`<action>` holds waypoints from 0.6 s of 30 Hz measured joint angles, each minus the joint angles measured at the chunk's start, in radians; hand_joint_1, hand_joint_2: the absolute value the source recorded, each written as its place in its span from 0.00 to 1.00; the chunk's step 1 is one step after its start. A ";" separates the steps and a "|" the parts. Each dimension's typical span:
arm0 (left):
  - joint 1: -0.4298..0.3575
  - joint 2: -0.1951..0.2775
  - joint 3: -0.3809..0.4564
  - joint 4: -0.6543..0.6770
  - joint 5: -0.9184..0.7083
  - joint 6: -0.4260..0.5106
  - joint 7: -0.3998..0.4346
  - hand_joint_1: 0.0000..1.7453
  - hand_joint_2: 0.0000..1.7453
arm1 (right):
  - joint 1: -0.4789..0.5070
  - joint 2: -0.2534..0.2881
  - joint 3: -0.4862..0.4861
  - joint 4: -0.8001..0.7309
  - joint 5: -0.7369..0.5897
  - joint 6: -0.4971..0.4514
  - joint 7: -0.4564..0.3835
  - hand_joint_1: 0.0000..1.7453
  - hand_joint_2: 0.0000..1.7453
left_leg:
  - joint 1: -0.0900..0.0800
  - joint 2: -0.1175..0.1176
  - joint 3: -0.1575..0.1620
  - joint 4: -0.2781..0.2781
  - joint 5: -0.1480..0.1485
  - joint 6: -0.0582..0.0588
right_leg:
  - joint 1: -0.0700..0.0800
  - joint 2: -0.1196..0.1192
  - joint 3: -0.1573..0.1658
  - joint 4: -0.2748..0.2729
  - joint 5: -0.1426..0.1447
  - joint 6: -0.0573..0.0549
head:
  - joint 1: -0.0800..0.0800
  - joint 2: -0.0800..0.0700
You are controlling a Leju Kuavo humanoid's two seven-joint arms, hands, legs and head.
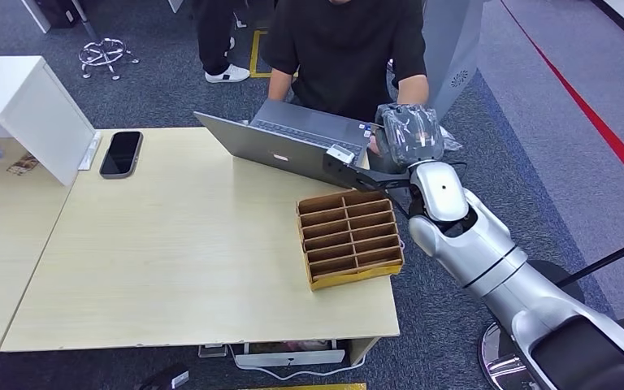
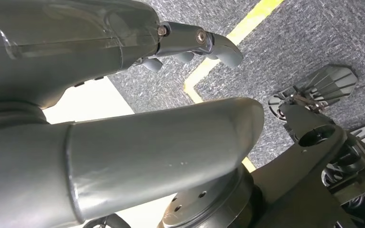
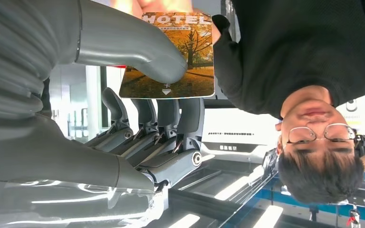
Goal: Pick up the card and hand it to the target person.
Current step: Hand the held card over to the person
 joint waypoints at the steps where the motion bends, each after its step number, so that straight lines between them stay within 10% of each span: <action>1: -0.002 -0.001 0.000 0.000 -0.001 0.000 0.002 0.00 0.00 | -0.003 0.006 0.002 0.010 0.004 0.000 -0.002 0.76 1.00 | 0.000 0.000 0.000 0.000 0.000 0.000 | 0.000 0.000 0.000 0.000 0.000 0.000 | 0.000 0.000; 9: -0.011 -0.010 -0.001 0.000 -0.004 -0.002 0.005 0.00 0.00 | -0.016 0.052 0.021 0.097 0.022 0.009 -0.014 0.68 1.00 | 0.000 0.000 0.000 0.000 0.000 0.000 | 0.000 0.000 0.000 0.000 0.000 0.000 | 0.000 0.000; 14: -0.012 -0.013 -0.002 0.000 -0.005 -0.003 0.006 0.00 0.00 | -0.016 0.066 0.023 0.144 0.015 0.026 -0.018 0.00 1.00 | 0.000 0.000 0.000 0.000 0.000 0.000 | 0.000 0.000 0.000 0.000 0.000 0.000 | 0.000 0.000; 18: -0.013 -0.015 -0.003 0.000 -0.005 -0.005 0.006 0.00 0.00 | -0.016 0.074 0.024 0.173 0.000 0.036 -0.022 0.00 1.00 | 0.000 0.000 0.000 0.000 0.000 0.000 | 0.000 0.000 0.000 0.000 0.000 0.000 | 0.000 0.000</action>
